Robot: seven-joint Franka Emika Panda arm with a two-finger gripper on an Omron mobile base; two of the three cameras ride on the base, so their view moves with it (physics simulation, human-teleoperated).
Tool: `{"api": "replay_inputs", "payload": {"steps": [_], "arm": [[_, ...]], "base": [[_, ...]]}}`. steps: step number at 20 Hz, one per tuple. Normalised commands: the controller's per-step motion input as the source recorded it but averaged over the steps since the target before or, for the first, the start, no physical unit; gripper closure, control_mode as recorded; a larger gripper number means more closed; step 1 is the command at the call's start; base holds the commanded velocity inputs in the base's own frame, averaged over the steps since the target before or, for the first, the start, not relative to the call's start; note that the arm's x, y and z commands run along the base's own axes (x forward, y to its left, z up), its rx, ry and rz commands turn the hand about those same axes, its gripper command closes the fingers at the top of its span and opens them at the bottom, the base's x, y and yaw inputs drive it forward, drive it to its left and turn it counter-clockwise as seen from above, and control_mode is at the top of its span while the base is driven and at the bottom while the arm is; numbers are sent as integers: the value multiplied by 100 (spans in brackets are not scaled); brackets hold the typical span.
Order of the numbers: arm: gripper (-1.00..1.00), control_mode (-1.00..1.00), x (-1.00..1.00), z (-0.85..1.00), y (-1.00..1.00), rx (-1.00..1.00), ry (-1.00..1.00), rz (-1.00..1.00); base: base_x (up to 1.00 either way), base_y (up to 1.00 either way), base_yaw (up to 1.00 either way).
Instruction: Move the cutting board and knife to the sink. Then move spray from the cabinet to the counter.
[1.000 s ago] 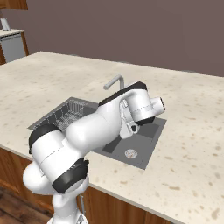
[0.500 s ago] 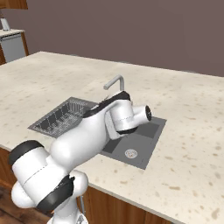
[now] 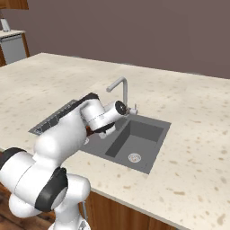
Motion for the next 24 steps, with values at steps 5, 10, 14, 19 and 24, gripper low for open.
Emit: {"api": "replay_inputs", "payload": {"steps": [5, 10, 14, 19, 24], "arm": [[100, -100, 39, -30, 22, -7, 0, 0], [100, -100, 38, -28, 0, -1, 0, 1], [100, -100, 34, -24, 0, 0, 0, 1], [100, -100, 35, -30, 0, 0, 0, 2], [100, -100, 34, -45, -6, 0, 0, 1]], "base": [[0, 0, 0], [0, 0, 0], [0, 0, 0], [0, 0, 0], [0, 0, 0]]}}
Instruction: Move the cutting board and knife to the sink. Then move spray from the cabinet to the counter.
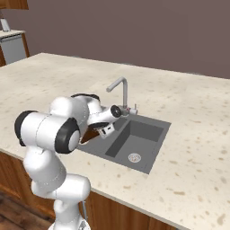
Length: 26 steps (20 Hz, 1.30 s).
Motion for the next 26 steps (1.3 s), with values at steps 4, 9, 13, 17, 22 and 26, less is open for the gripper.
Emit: {"api": "replay_inputs", "payload": {"steps": [4, 9, 13, 17, 22, 26], "arm": [[100, -100, 17, -54, -15, 0, 0, 3], [-100, -100, 0, -69, -4, -1, 2, 1], [-100, -100, 0, -49, 3, -5, 7, -1], [-100, -100, 0, -26, 1, 0, 1, 0], [-100, -100, 0, -4, -1, 2, 0, 0], [-100, -100, -16, 0, -17, 0, 0, 0]], "base": [[0, 0, 0], [0, 0, 0], [0, 0, 0], [0, 0, 0], [0, 0, 0], [0, 0, 0]]}}
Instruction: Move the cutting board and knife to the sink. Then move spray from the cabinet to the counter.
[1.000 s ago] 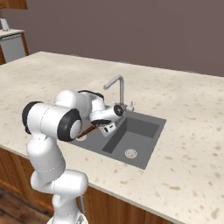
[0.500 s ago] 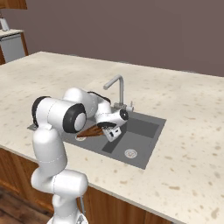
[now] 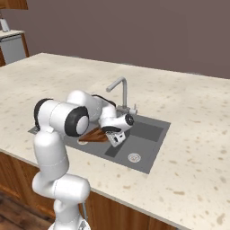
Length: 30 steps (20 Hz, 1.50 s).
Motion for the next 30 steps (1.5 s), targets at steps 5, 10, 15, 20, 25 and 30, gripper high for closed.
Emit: {"api": "replay_inputs", "payload": {"steps": [5, 10, 15, 20, 25, 30], "arm": [[-100, -100, -23, 0, -56, 0, 0, 0], [-100, -100, -23, 0, -80, 1, 3, -3], [-100, -100, -55, 11, -49, 2, 1, -8], [-100, -100, -99, 58, -2, 1, -3, -7], [-100, -100, -100, 79, 28, 0, -12, -1], [-100, -100, -100, 93, 42, -2, -13, 0]], "base": [[0, 0, 0], [0, 0, 0], [0, 0, 0], [0, 0, 0], [0, 0, 0], [0, 0, 0]]}}
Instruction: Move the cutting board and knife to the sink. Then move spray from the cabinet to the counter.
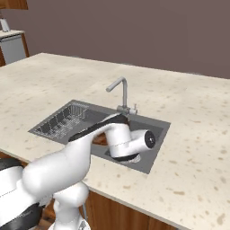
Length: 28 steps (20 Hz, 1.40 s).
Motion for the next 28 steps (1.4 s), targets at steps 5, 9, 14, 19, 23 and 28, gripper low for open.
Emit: {"api": "replay_inputs", "payload": {"steps": [5, 9, 14, 19, 23, 28], "arm": [[-100, -100, -85, 90, 56, -6, -14, 0], [-100, -100, -82, 50, 83, -13, -8, 0], [-100, -100, -55, 0, 49, -7, -2, 5], [-100, 100, -16, 0, 12, 0, -2, 4], [-100, 100, 0, 0, 0, 0, 0, 0], [-100, 100, 0, 0, 0, 0, 0, 0]], "base": [[0, 0, 0], [0, 0, 0], [0, 0, 0], [-55, 74, 17], [-62, 100, 18], [-49, 100, 15]]}}
